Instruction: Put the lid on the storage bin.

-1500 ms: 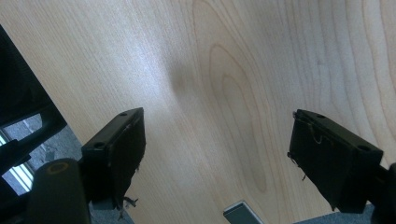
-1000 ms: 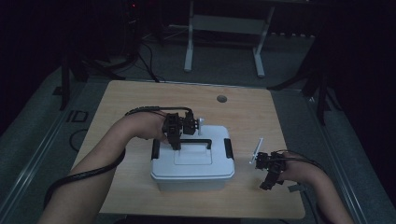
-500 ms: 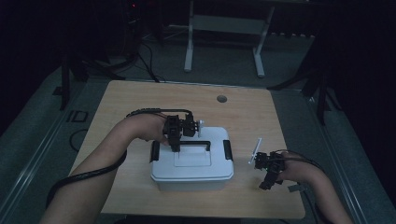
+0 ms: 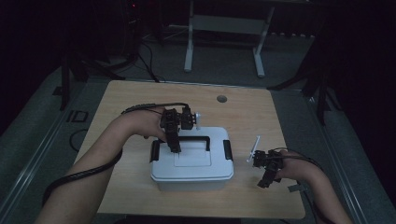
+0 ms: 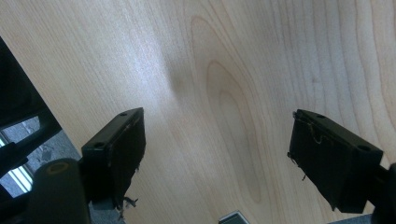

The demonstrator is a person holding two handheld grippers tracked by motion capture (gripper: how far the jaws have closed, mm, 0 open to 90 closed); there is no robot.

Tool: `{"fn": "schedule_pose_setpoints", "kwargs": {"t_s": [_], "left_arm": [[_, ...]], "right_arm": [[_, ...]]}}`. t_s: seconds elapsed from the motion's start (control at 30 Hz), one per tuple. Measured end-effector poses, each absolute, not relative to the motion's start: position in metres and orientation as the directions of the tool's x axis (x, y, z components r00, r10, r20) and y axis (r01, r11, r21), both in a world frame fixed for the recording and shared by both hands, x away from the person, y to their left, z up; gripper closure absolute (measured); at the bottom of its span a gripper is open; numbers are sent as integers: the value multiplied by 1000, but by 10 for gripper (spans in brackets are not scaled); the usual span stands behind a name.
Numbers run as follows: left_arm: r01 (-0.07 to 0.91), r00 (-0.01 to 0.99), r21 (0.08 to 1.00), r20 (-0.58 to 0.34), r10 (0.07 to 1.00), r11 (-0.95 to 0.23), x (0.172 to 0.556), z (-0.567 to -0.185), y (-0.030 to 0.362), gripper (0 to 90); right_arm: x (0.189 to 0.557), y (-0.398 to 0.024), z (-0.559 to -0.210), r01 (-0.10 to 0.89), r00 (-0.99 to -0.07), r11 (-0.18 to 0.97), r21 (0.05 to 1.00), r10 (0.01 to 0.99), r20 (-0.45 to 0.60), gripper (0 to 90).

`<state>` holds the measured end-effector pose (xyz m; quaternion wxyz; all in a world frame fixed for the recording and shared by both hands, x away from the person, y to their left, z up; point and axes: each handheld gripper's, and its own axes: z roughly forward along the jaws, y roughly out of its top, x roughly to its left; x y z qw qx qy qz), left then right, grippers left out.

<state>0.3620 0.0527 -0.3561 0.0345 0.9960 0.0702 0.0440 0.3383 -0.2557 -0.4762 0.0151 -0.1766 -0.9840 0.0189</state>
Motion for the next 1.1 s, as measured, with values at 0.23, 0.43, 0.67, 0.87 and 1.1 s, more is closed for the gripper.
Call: {"fn": "schedule_pose_setpoints", "kwargs": {"t_s": [0.23, 0.43, 0.67, 0.87, 1.1], "left_arm": [[125, 987, 126, 81, 136, -984, 359, -362, 69, 132], [142, 983, 151, 95, 157, -978, 355, -365, 89, 65], [169, 976, 175, 110, 190, -970, 346, -371, 120, 23], [211, 969, 182, 94, 230, -960, 342, -372, 144, 23], [249, 959, 196, 85, 269, -949, 337, -375, 168, 23]], "right_arm": [[339, -251, -477, 338, -941, 940, -42, 339, 23, 182], [339, -250, -476, 336, -942, 941, -36, 336, 14, 181], [337, -250, -477, 332, -943, 943, -31, 333, 13, 181], [337, -251, -478, 335, -942, 941, -40, 336, 9, 181], [336, -251, -477, 339, -940, 940, -41, 340, 7, 181]]}}
